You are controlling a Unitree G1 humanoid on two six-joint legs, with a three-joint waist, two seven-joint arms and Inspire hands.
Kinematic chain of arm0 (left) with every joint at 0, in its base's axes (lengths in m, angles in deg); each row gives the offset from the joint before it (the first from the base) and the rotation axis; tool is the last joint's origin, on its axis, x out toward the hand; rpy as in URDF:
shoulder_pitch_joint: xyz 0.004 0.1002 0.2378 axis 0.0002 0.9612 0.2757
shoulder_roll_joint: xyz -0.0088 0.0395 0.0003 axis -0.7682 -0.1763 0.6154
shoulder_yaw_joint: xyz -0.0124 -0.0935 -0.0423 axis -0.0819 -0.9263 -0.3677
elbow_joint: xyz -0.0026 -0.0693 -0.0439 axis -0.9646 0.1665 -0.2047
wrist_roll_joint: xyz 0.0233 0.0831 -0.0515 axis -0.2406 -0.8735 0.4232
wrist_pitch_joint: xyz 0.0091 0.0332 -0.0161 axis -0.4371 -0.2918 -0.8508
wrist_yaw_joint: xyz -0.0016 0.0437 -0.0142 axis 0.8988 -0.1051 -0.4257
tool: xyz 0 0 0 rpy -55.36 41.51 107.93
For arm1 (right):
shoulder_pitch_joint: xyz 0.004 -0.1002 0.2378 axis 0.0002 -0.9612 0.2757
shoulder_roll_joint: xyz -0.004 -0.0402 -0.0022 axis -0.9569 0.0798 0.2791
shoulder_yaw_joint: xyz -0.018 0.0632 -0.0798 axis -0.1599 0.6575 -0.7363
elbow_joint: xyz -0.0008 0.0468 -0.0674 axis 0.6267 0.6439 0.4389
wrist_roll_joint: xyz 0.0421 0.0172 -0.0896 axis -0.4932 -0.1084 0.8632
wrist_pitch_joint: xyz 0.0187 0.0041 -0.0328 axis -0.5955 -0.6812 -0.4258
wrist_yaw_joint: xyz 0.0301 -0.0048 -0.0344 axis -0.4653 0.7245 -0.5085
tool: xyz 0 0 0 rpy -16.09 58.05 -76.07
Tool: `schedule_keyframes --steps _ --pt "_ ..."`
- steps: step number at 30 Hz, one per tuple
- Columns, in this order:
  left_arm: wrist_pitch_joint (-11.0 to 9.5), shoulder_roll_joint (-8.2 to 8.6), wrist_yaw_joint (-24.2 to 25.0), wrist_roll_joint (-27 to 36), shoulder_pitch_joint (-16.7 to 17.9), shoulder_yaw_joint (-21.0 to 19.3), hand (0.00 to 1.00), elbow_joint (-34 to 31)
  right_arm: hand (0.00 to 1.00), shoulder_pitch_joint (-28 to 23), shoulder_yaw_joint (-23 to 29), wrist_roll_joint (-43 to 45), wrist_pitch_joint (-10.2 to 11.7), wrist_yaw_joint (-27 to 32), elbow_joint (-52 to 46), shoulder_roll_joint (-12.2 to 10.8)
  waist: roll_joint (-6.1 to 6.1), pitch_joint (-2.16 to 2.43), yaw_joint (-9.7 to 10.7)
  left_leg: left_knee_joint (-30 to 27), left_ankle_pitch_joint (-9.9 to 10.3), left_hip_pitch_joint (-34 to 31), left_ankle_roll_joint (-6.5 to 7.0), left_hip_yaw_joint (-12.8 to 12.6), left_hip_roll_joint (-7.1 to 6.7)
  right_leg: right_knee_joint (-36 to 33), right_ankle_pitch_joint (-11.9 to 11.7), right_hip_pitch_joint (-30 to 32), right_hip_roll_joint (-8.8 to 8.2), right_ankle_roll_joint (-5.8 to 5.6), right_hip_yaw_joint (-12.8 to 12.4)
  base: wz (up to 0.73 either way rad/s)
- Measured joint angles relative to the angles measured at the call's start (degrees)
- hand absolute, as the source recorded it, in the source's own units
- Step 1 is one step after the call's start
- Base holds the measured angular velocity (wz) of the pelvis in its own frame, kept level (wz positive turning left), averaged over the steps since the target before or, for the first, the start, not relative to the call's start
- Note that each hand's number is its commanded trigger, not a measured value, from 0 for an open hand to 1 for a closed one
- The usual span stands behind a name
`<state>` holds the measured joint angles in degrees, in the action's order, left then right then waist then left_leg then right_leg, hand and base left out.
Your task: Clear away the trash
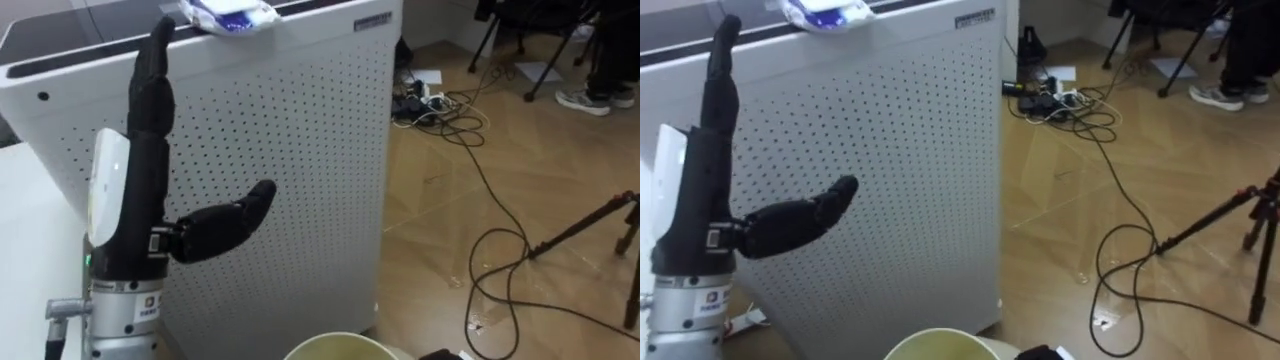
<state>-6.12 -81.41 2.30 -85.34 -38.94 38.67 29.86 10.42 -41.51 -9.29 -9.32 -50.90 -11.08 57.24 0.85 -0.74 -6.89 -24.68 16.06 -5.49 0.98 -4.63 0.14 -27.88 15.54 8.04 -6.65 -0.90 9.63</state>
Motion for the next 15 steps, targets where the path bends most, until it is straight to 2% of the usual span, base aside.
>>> schedule_keyframes --steps 4,9,12,15 --pt "0.0 -0.04 -0.2 -0.8 0.1 -0.1 0.00 -0.9 1.00 0.7 0.1 0.5 0.0 -1.2 0.0 -0.3 0.05 0.07 -0.3 3.2 -0.3 2.1 -0.52 1.5 0.29 3.2 -0.3 -2.5 1.30 0.17 0.5 0.04" --pt "0.0 -0.19 -0.2 -1.4 0.2 -0.1 0.00 -2.6 1.00 0.9 0.1 0.5 0.0 -3.7 -1.3 -0.5 0.25 0.25 -1.0 7.4 -0.7 5.6 -0.81 2.6 0.28 7.8 -0.8 -6.1 2.11 -0.24 0.4 0.00" --pt "0.0 -0.81 -0.2 -3.3 0.2 -0.4 0.00 -2.7 1.00 1.0 0.1 0.5 0.0 -4.7 -2.6 -0.6 0.48 0.39 -1.4 8.8 -0.7 7.6 -0.79 4.3 0.26 8.5 -0.9 -7.4 2.49 -0.34 -1.6 -0.03" --pt "0.0 -1.39 -0.7 -6.3 0.1 -0.5 0.00 -3.5 1.00 0.9 -0.1 0.5 0.1 -4.8 -4.2 -0.6 0.84 0.59 -1.4 10.5 -0.8 9.3 -0.76 4.5 0.14 9.3 -0.9 -8.1 2.97 -0.34 -2.6 0.01"
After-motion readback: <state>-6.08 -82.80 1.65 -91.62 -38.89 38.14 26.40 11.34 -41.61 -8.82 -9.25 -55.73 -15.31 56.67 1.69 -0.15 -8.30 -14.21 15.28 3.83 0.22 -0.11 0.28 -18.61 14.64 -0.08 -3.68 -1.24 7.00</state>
